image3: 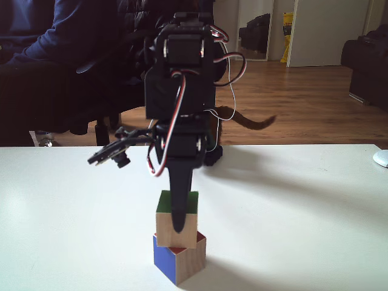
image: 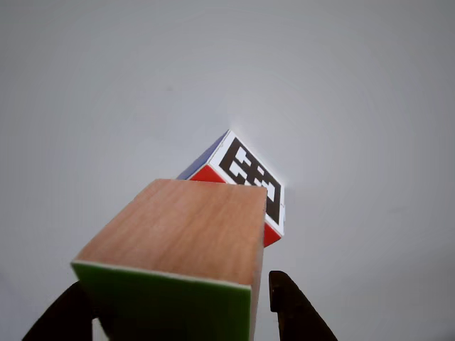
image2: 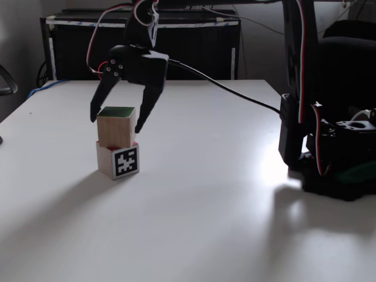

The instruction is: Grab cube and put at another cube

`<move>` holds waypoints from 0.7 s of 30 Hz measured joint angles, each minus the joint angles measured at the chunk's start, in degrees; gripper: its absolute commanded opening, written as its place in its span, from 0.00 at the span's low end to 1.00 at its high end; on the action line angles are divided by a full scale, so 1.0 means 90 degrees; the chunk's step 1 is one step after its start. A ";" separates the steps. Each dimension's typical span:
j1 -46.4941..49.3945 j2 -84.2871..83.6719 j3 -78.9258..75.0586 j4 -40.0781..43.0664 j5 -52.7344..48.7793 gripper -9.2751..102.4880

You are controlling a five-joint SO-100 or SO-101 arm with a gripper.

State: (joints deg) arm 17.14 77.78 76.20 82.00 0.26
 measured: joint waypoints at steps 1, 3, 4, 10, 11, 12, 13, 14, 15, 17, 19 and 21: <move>0.0000 0.0000 -0.0049 0.0049 0.0000 0.43; 0.0000 0.0000 -0.0156 0.0146 0.0039 0.44; 0.0010 0.0000 -0.0225 0.0205 0.0059 0.44; 0.0068 0.0547 -0.0479 0.0889 0.0322 0.47; 0.0078 0.0850 -0.0479 0.1064 0.0400 0.47; 0.0049 0.1250 -0.0381 0.1182 0.0488 0.47; -0.0020 0.1738 -0.0176 0.1270 0.0547 0.46; -0.0146 0.2354 0.0166 0.1279 0.0576 0.44; -0.0313 0.3027 0.0605 0.1191 0.0586 0.39; -0.0674 0.4697 0.1797 0.0762 0.0566 0.26; -0.0986 0.6553 0.3252 0.0186 0.0566 0.14; -0.1055 0.8428 0.4785 -0.0361 0.0703 0.08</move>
State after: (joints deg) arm 7.65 153.63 119.27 78.75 6.59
